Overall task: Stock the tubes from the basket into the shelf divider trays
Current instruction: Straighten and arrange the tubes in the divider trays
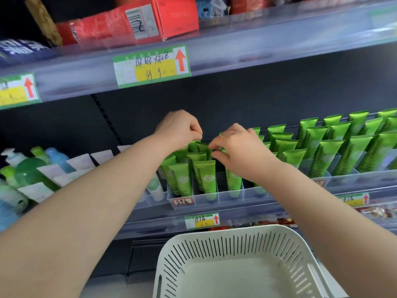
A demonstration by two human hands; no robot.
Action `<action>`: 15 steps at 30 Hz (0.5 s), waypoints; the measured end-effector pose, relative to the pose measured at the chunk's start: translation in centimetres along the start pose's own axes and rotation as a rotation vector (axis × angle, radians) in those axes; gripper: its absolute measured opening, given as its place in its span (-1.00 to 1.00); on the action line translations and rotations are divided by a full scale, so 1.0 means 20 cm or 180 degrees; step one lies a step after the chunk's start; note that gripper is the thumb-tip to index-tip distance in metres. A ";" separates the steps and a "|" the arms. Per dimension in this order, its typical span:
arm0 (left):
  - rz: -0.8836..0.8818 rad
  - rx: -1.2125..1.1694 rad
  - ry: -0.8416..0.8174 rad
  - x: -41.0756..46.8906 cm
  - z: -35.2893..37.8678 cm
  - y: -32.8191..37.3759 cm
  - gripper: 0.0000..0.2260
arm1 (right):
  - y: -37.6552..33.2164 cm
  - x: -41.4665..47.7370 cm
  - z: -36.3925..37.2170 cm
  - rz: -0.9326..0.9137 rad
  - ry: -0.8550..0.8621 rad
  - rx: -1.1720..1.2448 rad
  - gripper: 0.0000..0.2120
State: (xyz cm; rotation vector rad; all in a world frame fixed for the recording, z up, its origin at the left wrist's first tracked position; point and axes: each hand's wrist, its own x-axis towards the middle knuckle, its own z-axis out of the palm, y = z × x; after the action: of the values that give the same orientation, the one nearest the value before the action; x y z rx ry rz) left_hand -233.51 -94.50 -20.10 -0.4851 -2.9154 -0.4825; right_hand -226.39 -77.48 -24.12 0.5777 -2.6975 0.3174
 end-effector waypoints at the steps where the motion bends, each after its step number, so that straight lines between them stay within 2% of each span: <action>1: 0.0041 -0.0021 -0.0048 -0.02 -0.01 -0.01 -0.97 | -0.02 0.00 0.01 -0.0024 -0.0106 -0.0039 -0.77; 6: 0.0245 0.0049 -0.0431 -0.08 -0.03 -0.03 -0.96 | -0.08 0.00 0.07 -0.0031 -0.0393 -0.0210 -0.77; 15: 0.0083 0.0522 -0.0654 -0.11 0.00 -0.02 -0.93 | -0.08 0.00 0.09 -0.0039 -0.0372 -0.0298 -0.79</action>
State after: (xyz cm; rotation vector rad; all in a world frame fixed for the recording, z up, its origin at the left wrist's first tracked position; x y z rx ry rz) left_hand -231.64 -95.55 -20.76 -0.5800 -3.1043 -0.1976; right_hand -226.22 -79.49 -25.49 0.6023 -2.8018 0.1574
